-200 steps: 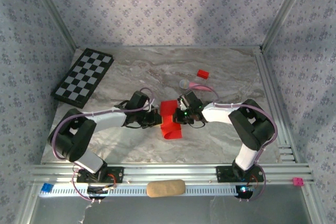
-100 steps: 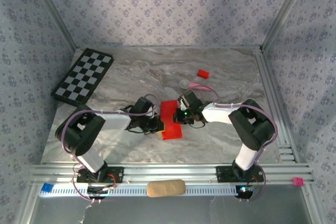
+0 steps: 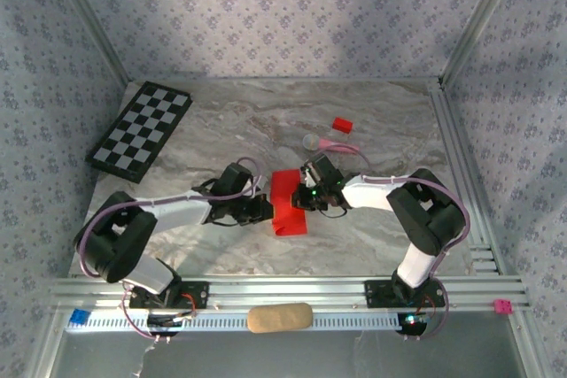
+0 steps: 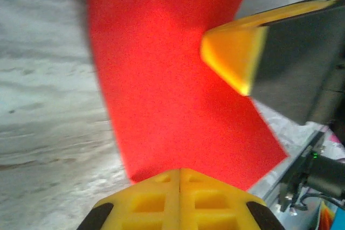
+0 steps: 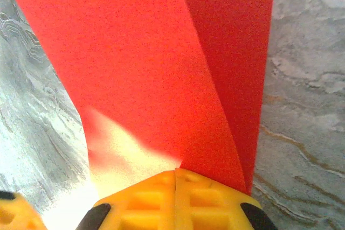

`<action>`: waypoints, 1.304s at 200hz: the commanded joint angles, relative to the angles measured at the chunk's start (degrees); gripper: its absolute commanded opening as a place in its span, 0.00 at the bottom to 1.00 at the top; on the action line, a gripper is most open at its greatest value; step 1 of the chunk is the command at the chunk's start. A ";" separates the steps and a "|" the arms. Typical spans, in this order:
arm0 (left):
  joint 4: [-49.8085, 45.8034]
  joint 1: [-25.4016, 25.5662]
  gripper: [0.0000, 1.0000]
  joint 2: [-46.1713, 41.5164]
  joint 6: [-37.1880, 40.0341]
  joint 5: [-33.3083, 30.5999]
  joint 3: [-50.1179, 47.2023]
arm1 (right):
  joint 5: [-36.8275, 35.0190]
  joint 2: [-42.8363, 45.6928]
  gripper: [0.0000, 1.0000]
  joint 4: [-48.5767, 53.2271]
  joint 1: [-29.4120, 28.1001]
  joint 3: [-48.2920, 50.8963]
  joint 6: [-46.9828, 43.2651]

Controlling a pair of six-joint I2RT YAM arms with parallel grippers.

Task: Fold a paper plane with a square sheet of paper (pick it up from the middle)
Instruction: First fold the square sheet of paper in half at the center of the table.

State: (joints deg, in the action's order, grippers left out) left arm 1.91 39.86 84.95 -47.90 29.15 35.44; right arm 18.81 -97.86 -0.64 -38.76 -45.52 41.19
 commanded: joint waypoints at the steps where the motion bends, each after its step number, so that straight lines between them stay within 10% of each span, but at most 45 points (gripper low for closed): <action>1: 1.90 0.67 0.08 1.19 -2.60 2.24 1.53 | -4.00 -0.76 0.00 7.54 0.07 2.42 0.72; 261: 4.03 3.46 0.03 5.55 -4.12 3.22 -0.76 | -5.15 -0.83 0.00 6.16 -0.01 4.33 1.48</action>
State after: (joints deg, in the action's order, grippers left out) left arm 5.91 42.89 88.82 -52.16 31.09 35.00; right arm 18.22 -97.06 -2.37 -38.79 -43.83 42.26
